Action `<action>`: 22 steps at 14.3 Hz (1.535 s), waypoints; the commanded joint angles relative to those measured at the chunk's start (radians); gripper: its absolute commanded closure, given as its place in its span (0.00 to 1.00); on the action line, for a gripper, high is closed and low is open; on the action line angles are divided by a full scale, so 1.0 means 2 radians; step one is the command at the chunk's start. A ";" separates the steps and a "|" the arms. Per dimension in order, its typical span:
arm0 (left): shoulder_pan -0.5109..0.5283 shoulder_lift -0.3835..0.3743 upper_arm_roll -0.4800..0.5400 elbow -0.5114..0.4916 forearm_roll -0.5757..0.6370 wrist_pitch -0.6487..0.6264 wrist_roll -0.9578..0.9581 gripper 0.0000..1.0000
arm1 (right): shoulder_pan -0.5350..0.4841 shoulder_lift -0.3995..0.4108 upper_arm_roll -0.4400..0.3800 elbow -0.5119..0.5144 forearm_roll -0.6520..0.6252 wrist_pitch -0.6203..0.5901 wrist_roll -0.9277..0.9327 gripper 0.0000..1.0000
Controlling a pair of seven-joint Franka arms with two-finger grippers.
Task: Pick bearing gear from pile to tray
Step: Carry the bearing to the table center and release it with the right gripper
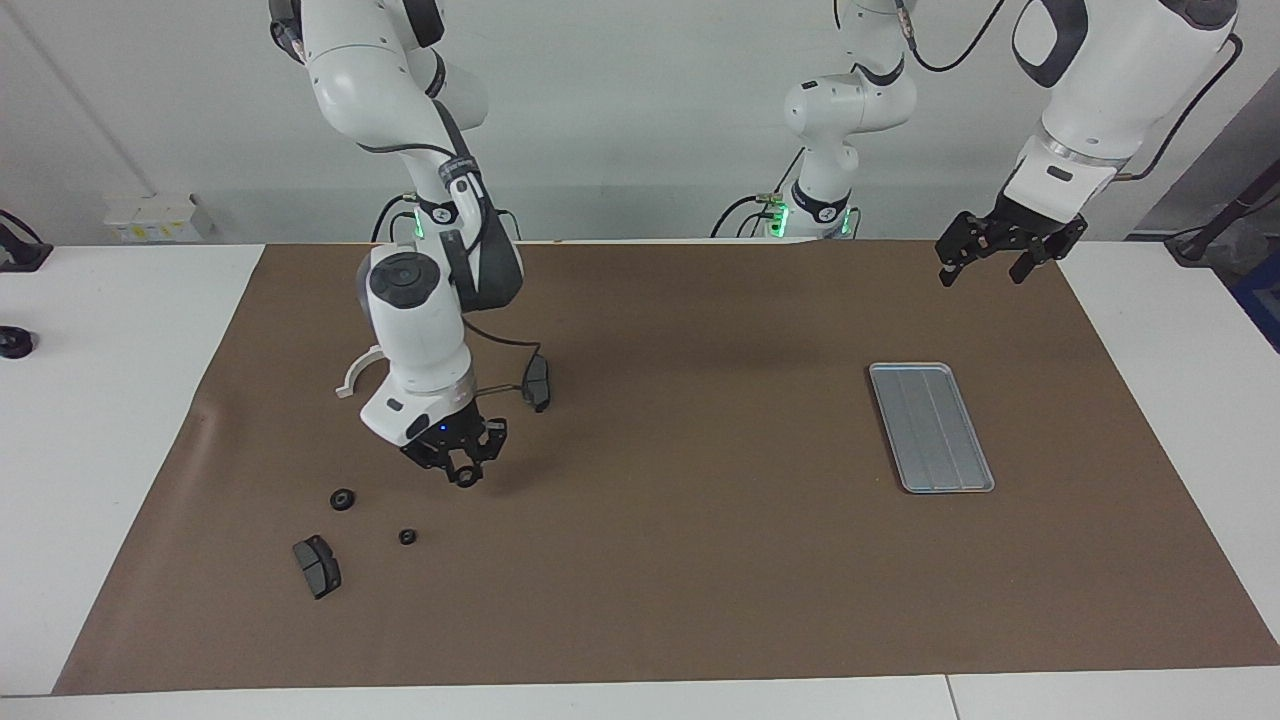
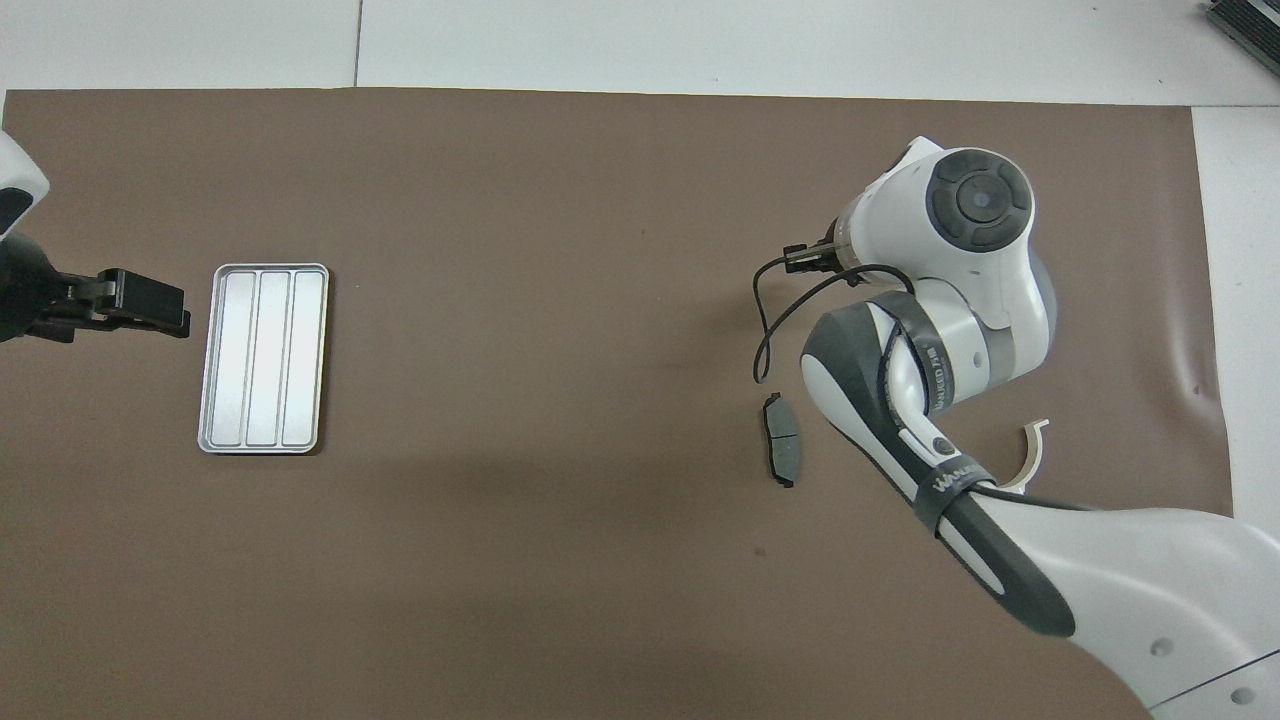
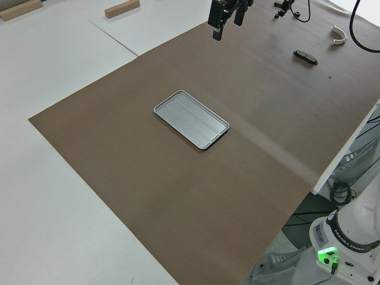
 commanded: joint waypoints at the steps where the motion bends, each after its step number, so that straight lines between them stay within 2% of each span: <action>1: -0.008 -0.012 0.020 -0.013 0.009 0.000 0.004 0.00 | 0.042 0.004 0.001 0.002 0.004 0.042 0.041 0.90; 6: 0.013 -0.016 0.023 -0.013 0.009 -0.004 0.003 0.00 | 0.113 0.011 0.001 -0.005 0.005 0.100 0.087 0.90; 11: 0.013 -0.016 0.023 -0.013 0.009 -0.005 0.004 0.00 | 0.158 0.073 0.000 -0.002 -0.004 0.197 0.128 0.78; 12: 0.013 -0.016 0.023 -0.013 0.009 -0.005 0.004 0.00 | 0.162 0.073 0.000 -0.002 -0.004 0.195 0.130 0.73; 13: 0.014 -0.016 0.023 -0.013 0.009 -0.005 0.004 0.00 | 0.170 0.073 0.000 -0.003 -0.003 0.195 0.138 0.61; 14: 0.014 -0.015 0.023 -0.013 0.009 -0.005 0.002 0.00 | 0.178 0.073 -0.001 -0.002 -0.003 0.194 0.159 0.42; 15: 0.012 -0.016 0.021 -0.013 0.008 -0.003 0.003 0.00 | 0.187 0.072 -0.002 -0.002 -0.004 0.192 0.178 0.29; 18: 0.005 -0.018 0.018 -0.023 0.007 0.009 0.002 0.00 | 0.196 0.070 -0.005 0.002 -0.005 0.173 0.196 0.00; 20: 0.000 -0.027 0.017 -0.069 0.006 0.095 0.001 0.00 | 0.176 0.056 -0.010 0.003 -0.011 0.139 0.186 0.00; 22: -0.034 -0.021 0.017 -0.102 0.004 0.145 -0.017 0.00 | 0.139 0.032 -0.010 0.003 -0.015 0.099 0.150 0.00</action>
